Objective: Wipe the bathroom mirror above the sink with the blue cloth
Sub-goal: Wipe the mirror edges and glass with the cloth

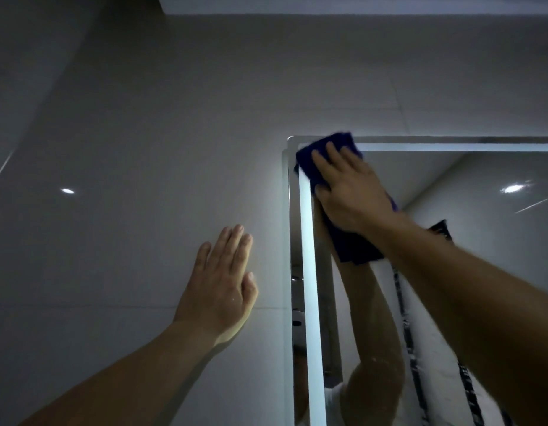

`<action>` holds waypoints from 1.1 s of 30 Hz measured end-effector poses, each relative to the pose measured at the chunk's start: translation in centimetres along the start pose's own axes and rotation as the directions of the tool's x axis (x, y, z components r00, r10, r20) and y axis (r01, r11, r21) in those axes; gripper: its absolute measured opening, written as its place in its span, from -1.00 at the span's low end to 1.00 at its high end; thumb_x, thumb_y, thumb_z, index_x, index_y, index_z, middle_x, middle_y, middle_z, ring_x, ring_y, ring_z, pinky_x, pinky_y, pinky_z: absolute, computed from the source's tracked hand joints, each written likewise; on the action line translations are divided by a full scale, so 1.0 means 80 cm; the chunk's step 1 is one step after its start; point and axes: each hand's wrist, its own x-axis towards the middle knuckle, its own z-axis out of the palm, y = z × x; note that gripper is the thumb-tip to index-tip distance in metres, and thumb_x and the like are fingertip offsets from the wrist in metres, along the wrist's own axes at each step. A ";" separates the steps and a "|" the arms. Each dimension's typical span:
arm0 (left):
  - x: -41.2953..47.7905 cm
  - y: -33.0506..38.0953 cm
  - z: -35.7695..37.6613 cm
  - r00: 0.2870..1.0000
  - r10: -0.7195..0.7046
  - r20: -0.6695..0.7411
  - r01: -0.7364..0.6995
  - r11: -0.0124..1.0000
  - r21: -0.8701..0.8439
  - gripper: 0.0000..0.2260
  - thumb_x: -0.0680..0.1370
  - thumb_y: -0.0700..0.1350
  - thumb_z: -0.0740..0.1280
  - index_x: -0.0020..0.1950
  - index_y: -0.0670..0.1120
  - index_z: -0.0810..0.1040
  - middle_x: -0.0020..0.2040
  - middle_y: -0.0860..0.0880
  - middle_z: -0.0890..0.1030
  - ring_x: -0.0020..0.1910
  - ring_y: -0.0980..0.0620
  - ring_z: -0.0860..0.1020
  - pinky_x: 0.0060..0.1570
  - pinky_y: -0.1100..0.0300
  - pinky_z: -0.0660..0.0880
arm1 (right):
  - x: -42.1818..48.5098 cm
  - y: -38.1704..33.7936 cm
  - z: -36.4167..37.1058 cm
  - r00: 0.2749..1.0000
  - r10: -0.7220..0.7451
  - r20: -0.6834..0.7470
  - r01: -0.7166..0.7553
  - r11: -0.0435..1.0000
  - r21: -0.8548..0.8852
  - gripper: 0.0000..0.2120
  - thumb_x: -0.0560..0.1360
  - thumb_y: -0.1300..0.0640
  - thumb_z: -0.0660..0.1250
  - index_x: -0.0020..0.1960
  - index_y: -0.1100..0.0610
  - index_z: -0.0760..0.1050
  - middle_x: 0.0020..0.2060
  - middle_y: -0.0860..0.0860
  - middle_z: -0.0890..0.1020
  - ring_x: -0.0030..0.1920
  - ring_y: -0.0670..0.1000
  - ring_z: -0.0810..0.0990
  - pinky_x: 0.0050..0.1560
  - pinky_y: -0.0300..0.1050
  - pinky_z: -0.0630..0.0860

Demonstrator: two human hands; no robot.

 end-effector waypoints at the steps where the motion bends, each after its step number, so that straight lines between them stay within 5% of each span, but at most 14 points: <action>1: 0.000 0.000 0.000 1.000 -0.003 -0.003 0.003 1.000 0.007 -0.48 0.63 0.02 -0.01 0.56 -0.13 0.29 0.58 -0.12 0.24 0.56 -0.12 0.20 0.47 -0.14 0.20 | -0.032 -0.008 0.006 0.999 -0.035 -0.006 0.035 0.999 -0.002 -0.45 0.66 -0.06 -0.01 0.61 -0.04 -0.05 0.61 0.01 -0.01 0.59 0.08 -0.06 0.56 0.10 -0.08; 7: -0.010 0.007 -0.010 1.000 0.007 -0.022 -0.008 0.999 -0.039 -0.48 0.66 0.01 -0.02 0.61 -0.13 0.16 0.62 -0.11 0.11 0.60 -0.12 0.07 0.50 -0.22 0.17 | -0.080 0.008 0.003 0.967 -0.228 0.116 0.237 0.969 -0.071 -0.49 0.68 -0.11 -0.10 0.60 -0.11 -0.12 0.60 -0.03 -0.09 0.58 0.01 -0.17 0.54 0.05 -0.18; 11: -0.052 0.023 -0.018 0.999 -0.030 0.041 0.034 0.993 -0.113 -0.47 0.68 0.08 -0.12 0.62 -0.08 0.11 0.63 -0.05 0.07 0.61 -0.08 0.04 0.51 -0.22 0.13 | -0.046 0.017 -0.005 0.995 0.057 0.081 -0.055 0.998 -0.036 -0.46 0.69 -0.06 -0.04 0.62 -0.07 -0.12 0.61 0.00 -0.10 0.59 0.05 -0.16 0.53 0.07 -0.17; 13: -0.080 0.033 -0.018 0.996 -0.024 0.087 0.034 0.993 -0.117 -0.48 0.66 0.08 -0.09 0.60 -0.06 0.15 0.62 -0.06 0.12 0.60 -0.08 0.07 0.51 -0.22 0.14 | -0.072 -0.008 0.007 0.996 0.068 0.058 -0.067 0.998 -0.002 -0.45 0.68 -0.03 -0.02 0.62 -0.05 -0.11 0.61 0.01 -0.09 0.59 0.06 -0.15 0.53 0.08 -0.16; 20: -0.134 0.060 -0.019 0.988 0.030 0.149 -0.015 0.995 -0.096 -0.46 0.56 0.00 0.09 0.54 -0.10 0.25 0.57 -0.14 0.25 0.57 -0.15 0.18 0.48 -0.25 0.17 | -0.247 -0.046 0.042 0.977 -0.211 0.031 0.211 0.977 0.007 -0.47 0.64 -0.03 -0.01 0.60 -0.08 0.03 0.59 0.00 0.07 0.60 0.05 -0.04 0.55 0.18 -0.02; 25: -0.137 0.058 -0.025 0.989 0.049 0.140 -0.033 0.993 -0.117 -0.47 0.52 -0.02 0.15 0.48 -0.15 0.37 0.52 -0.17 0.34 0.53 -0.18 0.25 0.47 -0.25 0.19 | -0.273 -0.004 0.033 0.859 -0.496 0.126 0.503 0.864 -0.024 -0.46 0.63 -0.09 0.09 0.58 -0.10 0.08 0.58 0.01 0.13 0.59 0.07 0.02 0.52 0.17 0.06; 30: -0.142 0.056 -0.025 0.993 0.079 0.093 -0.065 0.988 -0.138 -0.50 0.51 -0.02 0.14 0.41 -0.18 0.46 0.46 -0.19 0.43 0.48 -0.22 0.34 0.43 -0.24 0.25 | -0.209 -0.009 0.032 1.000 -0.004 -0.021 0.004 1.000 0.007 -0.45 0.62 -0.04 0.05 0.59 -0.09 0.08 0.60 0.01 0.09 0.59 0.05 -0.03 0.55 0.13 -0.05; 33: -0.144 0.056 -0.025 0.995 0.077 0.063 -0.067 0.986 -0.151 -0.52 0.52 -0.01 0.13 0.38 -0.18 0.49 0.43 -0.19 0.46 0.46 -0.23 0.37 0.42 -0.25 0.28 | -0.257 -0.035 0.041 0.998 -0.017 -0.056 0.021 0.998 0.066 -0.45 0.62 -0.02 0.07 0.59 -0.07 0.07 0.60 0.01 0.08 0.60 0.05 -0.04 0.56 0.16 -0.05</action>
